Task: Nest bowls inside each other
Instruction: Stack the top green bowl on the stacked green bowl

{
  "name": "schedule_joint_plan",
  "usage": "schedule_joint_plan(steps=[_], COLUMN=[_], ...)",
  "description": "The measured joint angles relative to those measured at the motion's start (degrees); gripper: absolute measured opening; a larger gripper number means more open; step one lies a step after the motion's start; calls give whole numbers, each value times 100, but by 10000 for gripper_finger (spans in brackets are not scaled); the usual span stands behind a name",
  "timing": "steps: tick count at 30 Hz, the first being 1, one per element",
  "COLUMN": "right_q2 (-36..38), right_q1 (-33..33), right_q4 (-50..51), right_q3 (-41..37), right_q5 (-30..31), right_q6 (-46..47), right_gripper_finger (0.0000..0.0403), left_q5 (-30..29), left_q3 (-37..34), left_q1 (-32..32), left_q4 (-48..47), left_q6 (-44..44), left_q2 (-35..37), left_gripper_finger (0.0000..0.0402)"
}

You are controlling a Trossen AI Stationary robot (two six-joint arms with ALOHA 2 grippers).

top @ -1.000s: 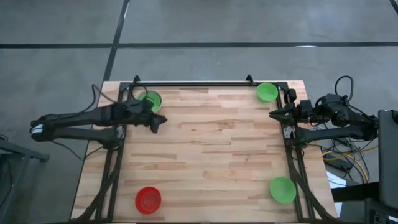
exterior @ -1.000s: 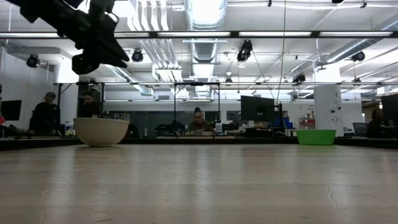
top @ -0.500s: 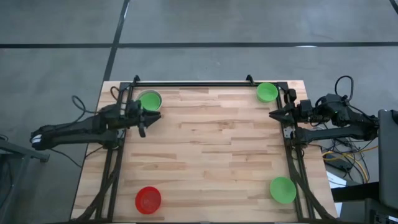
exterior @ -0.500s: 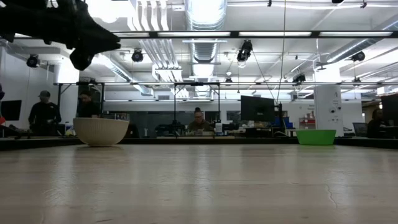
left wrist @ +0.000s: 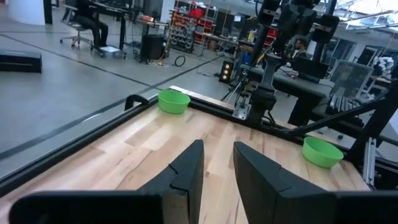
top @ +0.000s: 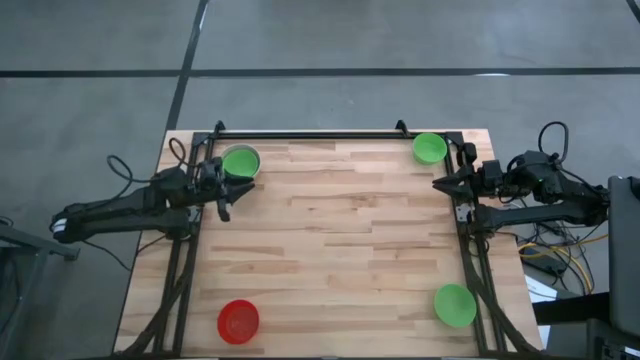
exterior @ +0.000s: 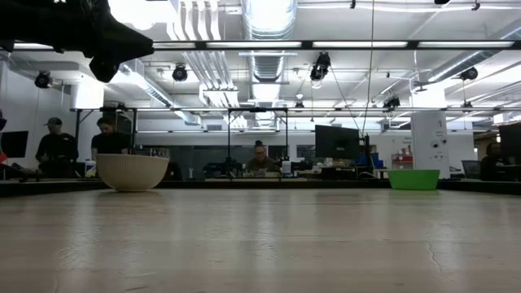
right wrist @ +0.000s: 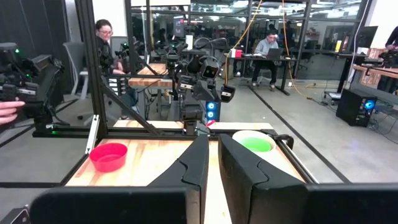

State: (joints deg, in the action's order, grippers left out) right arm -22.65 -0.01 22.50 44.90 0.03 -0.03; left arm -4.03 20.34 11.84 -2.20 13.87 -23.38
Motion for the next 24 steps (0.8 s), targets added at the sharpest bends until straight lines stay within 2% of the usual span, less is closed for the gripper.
schedule_joint_plan(steps=[24], right_q2=[0], right_q1=[0], right_q4=[0], right_q3=[1], right_q5=[0], right_q6=[0], right_gripper_finger=[34], left_q5=[2], left_q3=[0], left_q1=[2], left_q4=[-2], left_q6=[123], left_q2=[0], left_gripper_finger=[92])
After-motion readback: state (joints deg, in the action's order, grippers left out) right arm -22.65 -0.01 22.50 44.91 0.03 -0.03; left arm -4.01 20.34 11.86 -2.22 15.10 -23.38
